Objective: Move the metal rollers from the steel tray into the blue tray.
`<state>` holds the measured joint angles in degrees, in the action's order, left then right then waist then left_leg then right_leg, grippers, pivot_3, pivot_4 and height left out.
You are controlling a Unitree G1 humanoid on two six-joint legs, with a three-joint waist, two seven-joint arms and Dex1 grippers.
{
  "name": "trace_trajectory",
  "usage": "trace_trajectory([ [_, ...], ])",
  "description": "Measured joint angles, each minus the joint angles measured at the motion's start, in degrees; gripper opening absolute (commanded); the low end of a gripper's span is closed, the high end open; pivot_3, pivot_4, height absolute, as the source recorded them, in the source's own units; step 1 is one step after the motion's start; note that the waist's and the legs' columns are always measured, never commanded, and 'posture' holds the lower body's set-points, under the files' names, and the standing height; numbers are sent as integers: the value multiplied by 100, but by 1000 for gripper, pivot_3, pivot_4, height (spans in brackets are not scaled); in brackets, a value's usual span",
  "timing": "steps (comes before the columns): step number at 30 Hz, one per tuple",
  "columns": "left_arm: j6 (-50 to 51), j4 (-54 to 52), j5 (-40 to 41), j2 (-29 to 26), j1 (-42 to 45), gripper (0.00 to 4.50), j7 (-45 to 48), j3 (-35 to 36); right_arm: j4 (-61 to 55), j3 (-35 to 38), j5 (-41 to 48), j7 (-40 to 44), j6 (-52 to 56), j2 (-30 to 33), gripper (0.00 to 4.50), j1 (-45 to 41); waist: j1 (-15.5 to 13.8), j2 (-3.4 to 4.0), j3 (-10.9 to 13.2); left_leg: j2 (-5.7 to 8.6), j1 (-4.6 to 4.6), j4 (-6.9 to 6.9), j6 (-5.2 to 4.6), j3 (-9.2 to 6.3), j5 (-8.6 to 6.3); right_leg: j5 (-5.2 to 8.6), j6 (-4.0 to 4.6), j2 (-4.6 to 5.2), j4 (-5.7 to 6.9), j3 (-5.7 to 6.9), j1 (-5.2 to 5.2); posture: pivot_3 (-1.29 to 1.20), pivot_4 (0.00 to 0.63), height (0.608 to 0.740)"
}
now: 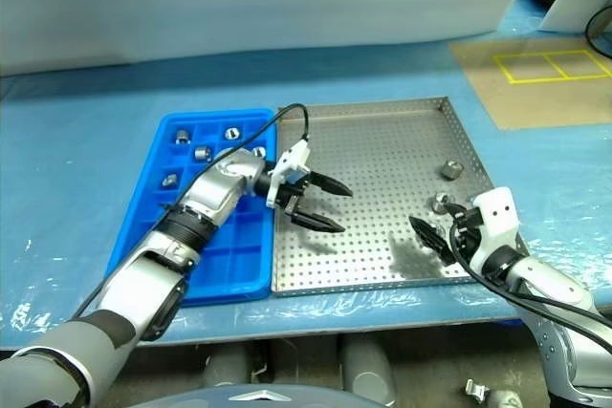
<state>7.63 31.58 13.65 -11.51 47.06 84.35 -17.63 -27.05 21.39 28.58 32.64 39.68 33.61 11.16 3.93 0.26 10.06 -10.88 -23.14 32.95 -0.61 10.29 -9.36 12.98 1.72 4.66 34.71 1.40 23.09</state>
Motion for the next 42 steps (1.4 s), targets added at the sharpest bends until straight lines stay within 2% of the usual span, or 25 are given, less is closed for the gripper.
trace_trajectory([
  [17, 267, -344, 10, -110, -146, 3931, -187, 4, 987, -410, -447, 332, -969, 54, 3948, 105, -50, -11, -10, -2, 6, 3, -6, -4, -6, 1, 1, 3, -8, 8, -22, -480, 150, 740],
  [20, 266, -344, 10, -110, -146, 3960, -190, 4, 1072, -467, -551, 316, -1096, 55, 3354, 105, -61, -23, -17, 0, 6, 3, -13, -4, -10, 1, 1, 5, -16, 8, -28, -478, 150, 740],
  [21, 266, -344, 10, -110, -146, 3960, -191, 4, 1079, -471, -564, 314, -1110, 55, 2992, 105, -63, -26, -19, 1, 6, 3, -14, -4, -11, 1, 1, 5, -17, 8, -29, -478, 150, 740],
  [22, 266, -344, 10, -110, -146, 3960, -192, 4, 1086, -474, -572, 311, -1123, 55, 2992, 105, -64, -27, -19, 1, 6, 3, -14, -3, -11, 1, 1, 5, -18, 8, -30, -473, 150, 740],
  [24, 265, -344, 9, -110, -146, 3960, -195, 4, 1146, -477, -597, 294, -1176, 55, 2612, 108, -87, -35, -24, 2, 8, 3, -14, -3, -11, 1, 1, 6, -18, 8, -32, -471, 150, 740],
  [26, 258, -344, 3, -122, -146, 3960, -195, 4, 1169, -476, -609, 333, -1210, 78, 2148, 142, -131, -42, -29, 1, 13, 3, -14, -3, -12, 1, 1, 6, -18, 9, -36, -469, 150, 740],
  [27, 257, -344, 2, -129, -146, 3960, -195, 4, 1171, -476, -621, 335, -1223, 85, 1768, 158, -145, -44, -30, 0, 14, 3, -13, -3, -12, 1, 1, 6, -18, 9, -37, -467, 150, 740],
  [30, 257, -350, 0, -178, -163, 3960, -196, 4, 1210, -479, -640, 363, -1253, 88, 1621, 162, -169, -54, -37, 1, 15, 3, -13, -4, -12, 1, 1, 7, -19, 9, -39, -463, 150, 740],
  [39, 268, -526, -2, -208, -232, 3960, -226, 4, 1244, -631, -728, 340, -1246, 97, 1613, 13, -151, -61, -41, -2, 35, 1, -10, -2, -11, 1, 0, 7, -17, 9, -47, -445, 150, 740],
  [42, 331, -648, 1, -383, -284, 3960, -204, 4, 1201, -660, -710, 284, -1100, 91, 1613, -148, -121, -61, -41, -2, 41, -3, -6, 0, -10, 1, -1, 6, -16, 5, -47, -436, 150, 740],
])
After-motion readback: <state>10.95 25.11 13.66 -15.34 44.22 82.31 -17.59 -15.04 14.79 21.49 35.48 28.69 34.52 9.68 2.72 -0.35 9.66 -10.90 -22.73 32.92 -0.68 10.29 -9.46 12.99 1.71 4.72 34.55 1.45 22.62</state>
